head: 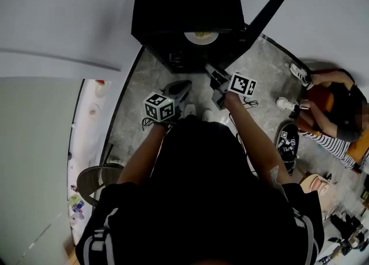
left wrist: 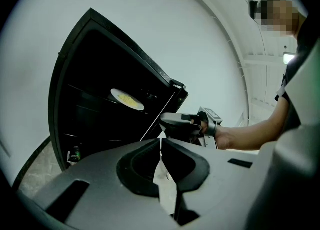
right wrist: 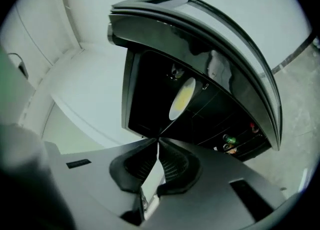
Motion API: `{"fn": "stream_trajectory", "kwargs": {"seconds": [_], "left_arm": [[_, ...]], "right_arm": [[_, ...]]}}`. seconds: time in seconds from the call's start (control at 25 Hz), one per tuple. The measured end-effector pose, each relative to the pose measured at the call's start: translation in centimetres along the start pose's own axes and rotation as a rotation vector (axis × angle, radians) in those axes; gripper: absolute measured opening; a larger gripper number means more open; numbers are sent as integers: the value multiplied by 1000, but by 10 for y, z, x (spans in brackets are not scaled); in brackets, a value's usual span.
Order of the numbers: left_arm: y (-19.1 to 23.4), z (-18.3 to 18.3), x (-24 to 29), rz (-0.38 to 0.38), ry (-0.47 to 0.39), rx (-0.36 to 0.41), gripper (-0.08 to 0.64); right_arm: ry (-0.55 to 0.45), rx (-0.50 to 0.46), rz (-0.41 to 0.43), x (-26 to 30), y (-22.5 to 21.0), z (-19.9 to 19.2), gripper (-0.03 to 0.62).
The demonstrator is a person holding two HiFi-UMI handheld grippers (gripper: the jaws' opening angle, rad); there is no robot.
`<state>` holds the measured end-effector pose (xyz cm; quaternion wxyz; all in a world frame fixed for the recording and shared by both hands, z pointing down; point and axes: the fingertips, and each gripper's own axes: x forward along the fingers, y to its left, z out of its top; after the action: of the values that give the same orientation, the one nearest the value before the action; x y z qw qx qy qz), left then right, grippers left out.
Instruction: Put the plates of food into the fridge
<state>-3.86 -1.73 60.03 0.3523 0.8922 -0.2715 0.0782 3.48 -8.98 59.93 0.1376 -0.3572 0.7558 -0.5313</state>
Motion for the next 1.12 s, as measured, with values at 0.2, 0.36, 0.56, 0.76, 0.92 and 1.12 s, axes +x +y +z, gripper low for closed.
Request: {"fn": "stream_trajectory", "kwargs": {"seconds": [0.2,0.36,0.56,0.76,0.92,1.12], "left_arm": [[0,-5,-2,17,1,3,25],[-4,-7,1,17,6,13,25],[-6,-11,3,37,27,38,25],[-8,-15,2,39,32,40,25],[-11,-17,1,37,30,45,25],[-12,-21,-2,42,26,39,25]], "right_arm": [[36,-72,-6,-18,6,-10,25],[63,-104,-16,-34,6,-19,25],[78,-144,-10,-45,9,-23,25],[73,-176,-4,-54,18,-23,25],[91,-222,1,-62,25,-29,25],[119,-261,-7,-73,25,-43,25]]}}
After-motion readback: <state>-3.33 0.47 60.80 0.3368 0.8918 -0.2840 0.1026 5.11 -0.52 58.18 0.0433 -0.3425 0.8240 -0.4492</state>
